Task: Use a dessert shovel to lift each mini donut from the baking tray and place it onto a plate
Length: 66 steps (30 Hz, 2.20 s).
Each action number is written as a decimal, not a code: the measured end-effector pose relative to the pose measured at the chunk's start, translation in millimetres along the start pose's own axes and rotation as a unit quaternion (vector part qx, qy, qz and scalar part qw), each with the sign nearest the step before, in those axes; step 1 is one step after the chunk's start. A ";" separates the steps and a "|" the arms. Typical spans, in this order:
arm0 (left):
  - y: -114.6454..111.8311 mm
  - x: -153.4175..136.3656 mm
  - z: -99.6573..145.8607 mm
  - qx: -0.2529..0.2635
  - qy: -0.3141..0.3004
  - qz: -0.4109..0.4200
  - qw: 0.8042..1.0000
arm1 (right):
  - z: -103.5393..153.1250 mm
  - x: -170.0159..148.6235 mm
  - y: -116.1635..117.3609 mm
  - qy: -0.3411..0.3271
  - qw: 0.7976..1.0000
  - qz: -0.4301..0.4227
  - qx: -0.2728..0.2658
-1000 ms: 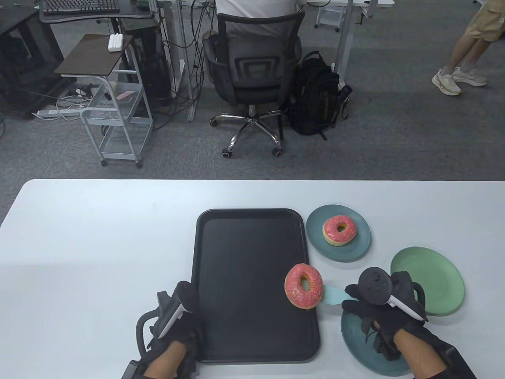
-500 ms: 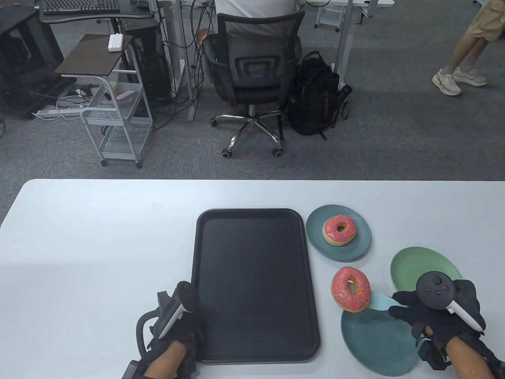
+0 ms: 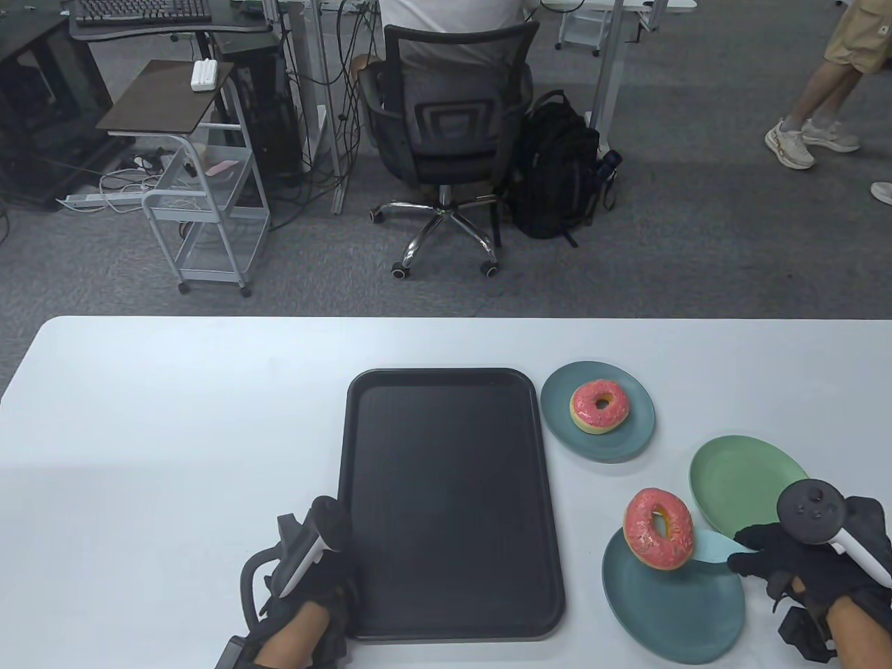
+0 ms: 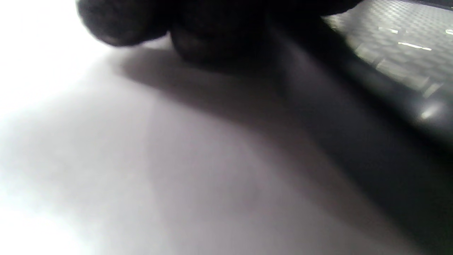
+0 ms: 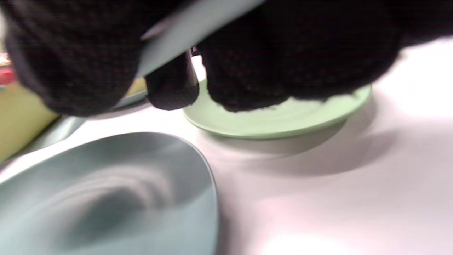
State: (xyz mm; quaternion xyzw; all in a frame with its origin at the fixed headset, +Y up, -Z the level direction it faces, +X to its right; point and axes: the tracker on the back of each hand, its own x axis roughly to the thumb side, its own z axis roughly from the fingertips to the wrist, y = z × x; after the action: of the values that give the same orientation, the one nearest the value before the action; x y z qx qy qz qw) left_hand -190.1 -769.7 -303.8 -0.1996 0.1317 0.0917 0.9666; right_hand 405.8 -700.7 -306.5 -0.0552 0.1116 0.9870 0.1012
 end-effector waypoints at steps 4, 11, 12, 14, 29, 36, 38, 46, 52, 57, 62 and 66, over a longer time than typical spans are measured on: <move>-0.1 0.0 -0.1 0.000 0.000 0.000 1.000 | -2.2 2.3 6.3 0.002 1.000 0.023 0.013; 0.0 -0.1 -0.2 0.000 0.000 0.000 1.000 | -3.8 3.9 13.5 0.010 0.998 0.054 0.022; -0.1 -0.1 -0.2 0.000 0.000 0.000 1.000 | -3.9 4.1 13.8 0.008 0.998 0.052 0.020; -0.1 -0.1 -0.2 0.000 0.000 0.000 1.000 | -3.6 5.0 13.7 0.005 0.998 0.055 0.014; 0.0 -0.1 -0.2 0.001 0.000 -0.001 1.000 | 0.7 8.5 7.3 -0.006 0.996 0.052 -0.065; 0.0 -0.1 -0.2 0.001 0.000 -0.001 1.000 | 1.8 11.2 6.6 0.004 0.991 0.075 -0.110; 0.0 -0.1 -0.2 0.001 0.000 -0.001 1.000 | 2.2 11.3 6.1 0.008 0.990 0.077 -0.119; 0.0 -0.1 -0.2 0.001 0.000 -0.001 1.000 | 2.9 8.9 5.2 0.009 0.990 0.059 -0.124; 0.0 -0.1 -0.2 0.001 0.000 -0.001 1.000 | 3.7 7.6 3.0 0.014 0.988 0.050 -0.146; 0.0 -0.1 -0.2 0.001 0.000 -0.001 1.000 | 3.7 6.3 1.2 0.023 0.985 0.045 -0.167; -0.2 -0.1 -0.3 -0.001 0.000 0.000 1.000 | 1.9 3.4 0.1 0.041 0.986 0.032 -0.159; -0.2 -0.1 -0.3 0.000 0.000 -0.001 1.000 | 0.1 -1.4 -3.0 0.078 0.983 -0.002 -0.168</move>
State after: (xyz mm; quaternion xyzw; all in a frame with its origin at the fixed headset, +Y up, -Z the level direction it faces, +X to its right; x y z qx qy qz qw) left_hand -190.3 -770.1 -304.0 -0.2000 0.1320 0.0910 0.9666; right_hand 407.8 -698.1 -306.8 -0.1481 -0.0486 0.9842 0.0835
